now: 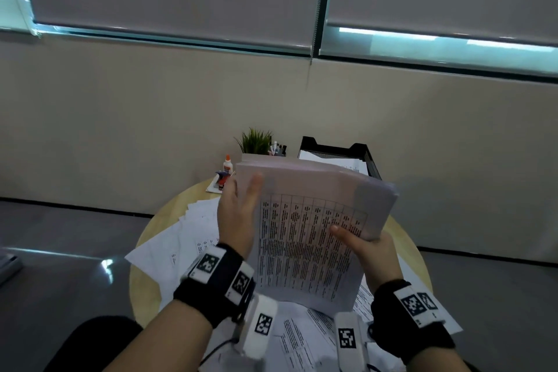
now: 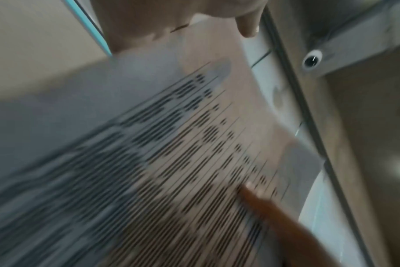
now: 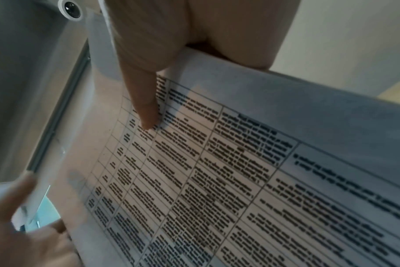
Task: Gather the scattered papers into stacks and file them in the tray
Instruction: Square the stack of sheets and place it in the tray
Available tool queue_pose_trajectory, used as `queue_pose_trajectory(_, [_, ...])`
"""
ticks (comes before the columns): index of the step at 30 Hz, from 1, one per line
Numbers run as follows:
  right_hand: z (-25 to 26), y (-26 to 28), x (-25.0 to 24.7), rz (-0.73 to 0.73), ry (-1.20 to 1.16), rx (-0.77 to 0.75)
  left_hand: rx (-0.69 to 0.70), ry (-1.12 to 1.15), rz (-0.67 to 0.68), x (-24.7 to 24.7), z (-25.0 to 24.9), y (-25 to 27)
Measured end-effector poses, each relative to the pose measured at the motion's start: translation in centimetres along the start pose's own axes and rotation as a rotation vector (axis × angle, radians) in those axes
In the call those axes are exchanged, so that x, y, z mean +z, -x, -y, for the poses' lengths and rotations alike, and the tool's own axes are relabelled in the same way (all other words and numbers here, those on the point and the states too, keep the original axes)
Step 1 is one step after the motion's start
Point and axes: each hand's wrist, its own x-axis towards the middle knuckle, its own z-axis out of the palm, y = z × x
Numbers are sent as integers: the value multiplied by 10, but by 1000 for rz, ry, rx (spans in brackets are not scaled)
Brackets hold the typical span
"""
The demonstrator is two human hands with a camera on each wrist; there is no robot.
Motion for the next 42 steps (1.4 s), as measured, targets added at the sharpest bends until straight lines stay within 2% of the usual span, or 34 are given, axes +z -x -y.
queue_pose_trajectory(3, [1,0,-1,4,-11,-13,84,18,-87,14,-26,-13])
queue_pose_trajectory(9, [4,3,0,40,-40,-22,-13,-33,-197,25,-20,-38])
queue_pose_trajectory(14, [3,-2,0,19,-110,-13,60,-66,-243,23,-15,-42])
queue_pose_trajectory(17, [0,-6,-2,-1,-120,9,86,-55,-141,20,-12,-39])
queue_pose_trajectory(20, [0,-10,-3,-9,-130,22,69,12,131,4,0,-33])
queue_pose_trajectory(22, [-1,-11,-3,-8,-142,18,-28,-2,247,-9,18,-30])
queue_pose_trajectory(26, [-15,-7,-2,33,-79,47,-321,-156,267,-27,69,-23])
queue_pose_trajectory(28, [-32,0,0,21,-42,109,-412,-175,271,-33,90,-18])
queue_pose_trajectory(31, [-43,6,3,-36,-54,153,-425,-149,272,-33,97,-17])
queue_pose_trajectory(36, [-38,-4,-1,-34,-97,103,-309,-111,263,-31,90,-21])
queue_pose_trajectory(39, [-58,0,2,-54,-31,187,-400,-188,259,-39,109,-8])
queue_pose_trajectory(42, [-75,4,3,-83,-21,234,-454,-315,360,-50,134,4])
